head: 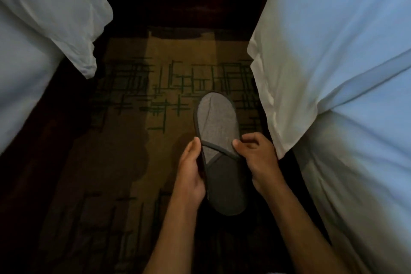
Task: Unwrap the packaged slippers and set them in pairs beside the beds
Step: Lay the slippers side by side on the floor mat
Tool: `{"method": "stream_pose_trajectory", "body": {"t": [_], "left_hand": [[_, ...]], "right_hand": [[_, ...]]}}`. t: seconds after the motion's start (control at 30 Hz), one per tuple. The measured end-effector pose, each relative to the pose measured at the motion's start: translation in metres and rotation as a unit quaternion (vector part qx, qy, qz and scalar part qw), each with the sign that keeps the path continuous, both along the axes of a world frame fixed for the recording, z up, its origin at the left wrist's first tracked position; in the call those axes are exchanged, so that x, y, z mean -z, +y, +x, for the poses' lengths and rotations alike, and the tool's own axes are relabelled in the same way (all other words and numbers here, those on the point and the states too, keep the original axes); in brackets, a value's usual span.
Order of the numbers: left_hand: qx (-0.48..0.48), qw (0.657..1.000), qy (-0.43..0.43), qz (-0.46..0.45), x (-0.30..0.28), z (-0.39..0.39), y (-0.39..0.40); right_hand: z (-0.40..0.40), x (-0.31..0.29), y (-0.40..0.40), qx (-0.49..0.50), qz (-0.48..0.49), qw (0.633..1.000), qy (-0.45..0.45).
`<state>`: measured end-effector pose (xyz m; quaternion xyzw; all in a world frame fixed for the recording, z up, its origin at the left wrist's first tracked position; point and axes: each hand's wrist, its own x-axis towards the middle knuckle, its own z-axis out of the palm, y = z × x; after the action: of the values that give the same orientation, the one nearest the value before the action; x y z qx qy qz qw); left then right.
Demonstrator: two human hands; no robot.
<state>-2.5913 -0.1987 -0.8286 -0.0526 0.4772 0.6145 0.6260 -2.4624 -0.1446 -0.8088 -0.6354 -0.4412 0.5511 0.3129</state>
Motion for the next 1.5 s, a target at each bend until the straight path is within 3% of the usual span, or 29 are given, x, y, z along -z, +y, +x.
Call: {"method": "stream_pose_trajectory", "body": {"t": [0.13,0.3,0.47,0.67,0.9,1.03,1.17,1.33,1.5], "left_hand": [[0.008,0.993,-0.118,-0.024,0.022,0.006,-0.011],[-0.009,0.986,-0.161,-0.029,0.028,0.015,-0.028],[0.029,0.988,-0.145,0.034,0.034,0.009,-0.024],[0.014,0.990,-0.140,0.027,0.054,-0.005,-0.029],[-0.129,0.990,-0.057,-0.029,0.064,-0.006,-0.026],[-0.209,0.972,-0.100,-0.036,0.068,-0.005,-0.037],[-0.192,0.966,-0.044,-0.166,0.070,0.012,-0.050],[-0.197,0.930,0.018,-0.309,0.065,0.033,-0.056],[-0.186,0.921,-0.001,-0.341,0.058,0.043,-0.056]], "right_hand": [[-0.002,0.027,-0.007,-0.001,0.005,1.000,-0.008],[-0.010,0.027,-0.023,-0.066,-0.023,0.997,-0.038],[-0.017,0.031,-0.013,-0.093,-0.042,0.995,-0.019],[-0.019,0.047,0.001,-0.118,-0.080,0.989,0.035],[-0.027,0.057,0.023,-0.121,-0.113,0.977,0.134],[-0.023,0.064,0.064,-0.157,-0.063,0.984,0.060],[-0.030,0.067,0.106,-0.211,0.005,0.977,-0.028],[-0.054,0.076,0.139,-0.346,0.071,0.922,-0.158],[-0.070,0.089,0.145,-0.439,0.096,0.867,-0.216]]}}
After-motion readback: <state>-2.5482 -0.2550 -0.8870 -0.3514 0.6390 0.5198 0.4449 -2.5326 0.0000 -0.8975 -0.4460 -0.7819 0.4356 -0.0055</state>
